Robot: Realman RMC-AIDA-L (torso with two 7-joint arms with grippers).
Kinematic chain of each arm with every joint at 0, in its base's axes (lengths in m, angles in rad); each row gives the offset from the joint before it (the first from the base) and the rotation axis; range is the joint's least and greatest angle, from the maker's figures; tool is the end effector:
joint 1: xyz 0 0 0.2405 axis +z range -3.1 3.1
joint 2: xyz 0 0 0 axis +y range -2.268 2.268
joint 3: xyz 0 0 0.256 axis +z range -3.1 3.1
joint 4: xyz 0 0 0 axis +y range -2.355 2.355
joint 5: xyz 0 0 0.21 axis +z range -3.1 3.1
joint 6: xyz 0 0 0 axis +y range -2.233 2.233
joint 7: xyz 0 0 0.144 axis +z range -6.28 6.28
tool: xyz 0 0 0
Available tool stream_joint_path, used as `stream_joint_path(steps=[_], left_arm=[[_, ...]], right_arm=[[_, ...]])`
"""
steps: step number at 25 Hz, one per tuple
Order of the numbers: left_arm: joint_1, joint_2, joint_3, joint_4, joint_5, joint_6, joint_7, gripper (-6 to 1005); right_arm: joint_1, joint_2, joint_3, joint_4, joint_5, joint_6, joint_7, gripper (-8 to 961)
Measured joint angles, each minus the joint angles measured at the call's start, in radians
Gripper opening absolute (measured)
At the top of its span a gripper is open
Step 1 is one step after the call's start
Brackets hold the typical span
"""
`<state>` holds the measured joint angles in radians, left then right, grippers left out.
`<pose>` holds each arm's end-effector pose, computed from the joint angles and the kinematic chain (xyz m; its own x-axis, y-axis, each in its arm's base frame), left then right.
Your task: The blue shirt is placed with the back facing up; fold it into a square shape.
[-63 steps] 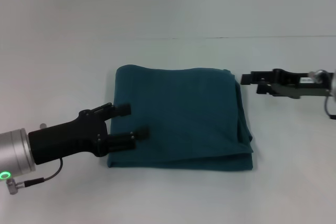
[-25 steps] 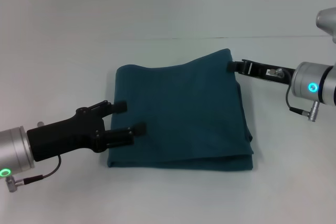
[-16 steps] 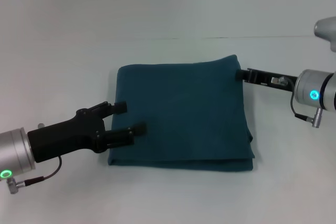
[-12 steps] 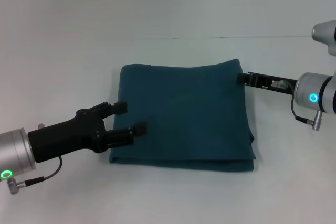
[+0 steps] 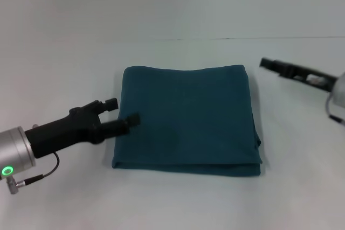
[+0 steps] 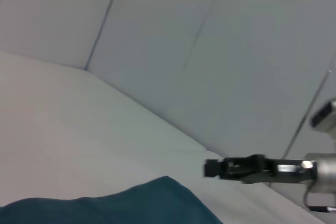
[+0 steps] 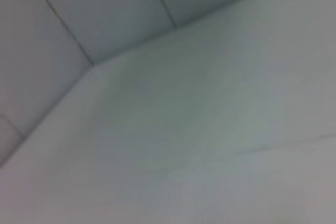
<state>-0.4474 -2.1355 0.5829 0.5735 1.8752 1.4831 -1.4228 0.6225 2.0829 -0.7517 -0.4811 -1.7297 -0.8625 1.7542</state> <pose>-0.2833 0.3144 -0.0130 0.5589 0.4510 0.6958 0.6967 -0.7105 -0.0991 0.2888 0.4096 -0.0053 0.3652 -0.5637 -0.7408 -0.9259 -0.3024 -0.2264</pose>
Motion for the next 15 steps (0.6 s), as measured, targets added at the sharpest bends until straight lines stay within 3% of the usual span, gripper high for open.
stream_joint_path(steps=[3, 8, 15], left_arm=[[-0.007, 0.0, -0.016, -0.01, -0.002, -0.056, -0.067, 945], [-0.013, 0.004, -0.014, -0.006, 0.0, -0.115, -0.194, 937], [0.001, 0.014, -0.01, 0.052, 0.05, -0.123, -0.359, 933]], right_arm=[[-0.036, -0.026, 0.001, -0.048, 0.024, -0.076, 0.052, 368], [-0.044, -0.103, -0.007, -0.053, 0.009, -0.201, 0.166, 579], [-0.037, -0.159, -0.008, -0.06, -0.102, -0.331, 0.271, 832]])
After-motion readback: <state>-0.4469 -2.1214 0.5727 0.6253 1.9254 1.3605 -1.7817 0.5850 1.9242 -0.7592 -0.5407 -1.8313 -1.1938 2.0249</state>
